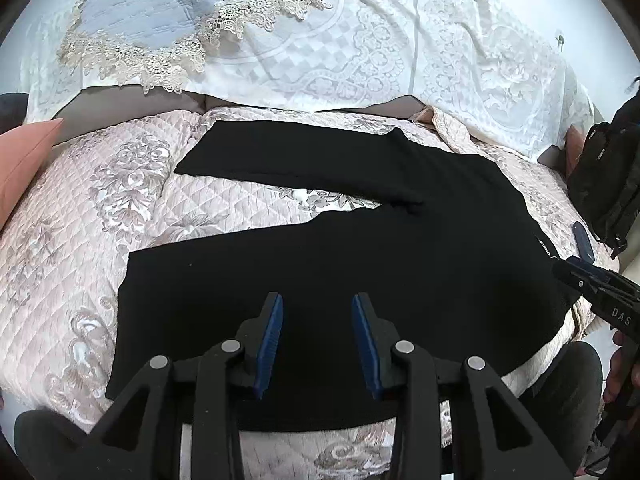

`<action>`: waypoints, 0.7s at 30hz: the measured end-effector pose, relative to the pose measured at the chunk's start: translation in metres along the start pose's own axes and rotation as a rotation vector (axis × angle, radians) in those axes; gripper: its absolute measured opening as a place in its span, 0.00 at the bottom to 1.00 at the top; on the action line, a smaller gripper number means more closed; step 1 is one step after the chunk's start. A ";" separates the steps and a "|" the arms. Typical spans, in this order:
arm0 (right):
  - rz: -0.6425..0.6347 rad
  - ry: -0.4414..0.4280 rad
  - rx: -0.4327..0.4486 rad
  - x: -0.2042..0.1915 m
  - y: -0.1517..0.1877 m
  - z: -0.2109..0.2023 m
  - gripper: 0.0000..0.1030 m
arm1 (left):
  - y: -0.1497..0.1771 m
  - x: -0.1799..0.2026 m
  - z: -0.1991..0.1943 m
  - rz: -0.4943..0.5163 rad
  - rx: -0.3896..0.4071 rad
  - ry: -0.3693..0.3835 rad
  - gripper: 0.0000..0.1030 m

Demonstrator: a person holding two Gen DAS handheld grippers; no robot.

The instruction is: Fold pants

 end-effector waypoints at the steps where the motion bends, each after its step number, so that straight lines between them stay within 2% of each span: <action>1: -0.004 -0.004 -0.001 -0.001 -0.002 0.002 0.45 | -0.002 0.000 0.002 0.000 -0.003 0.002 0.37; 8: -0.034 -0.019 -0.015 -0.005 -0.014 0.020 0.45 | -0.024 0.001 0.018 0.031 -0.007 0.002 0.37; 21: -0.095 -0.017 -0.027 0.008 -0.052 0.060 0.45 | -0.084 -0.002 0.054 0.102 -0.001 0.002 0.37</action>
Point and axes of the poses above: each gripper's, at about its wrist camera, not at the fingertips, and z roughly the way its jaws point, x to its right, y to its underside, the point moved 6 cm from there along z, roughly the way its jaws point, and after that the axes turned 4 degrees about -x, right-handed, at the moved point
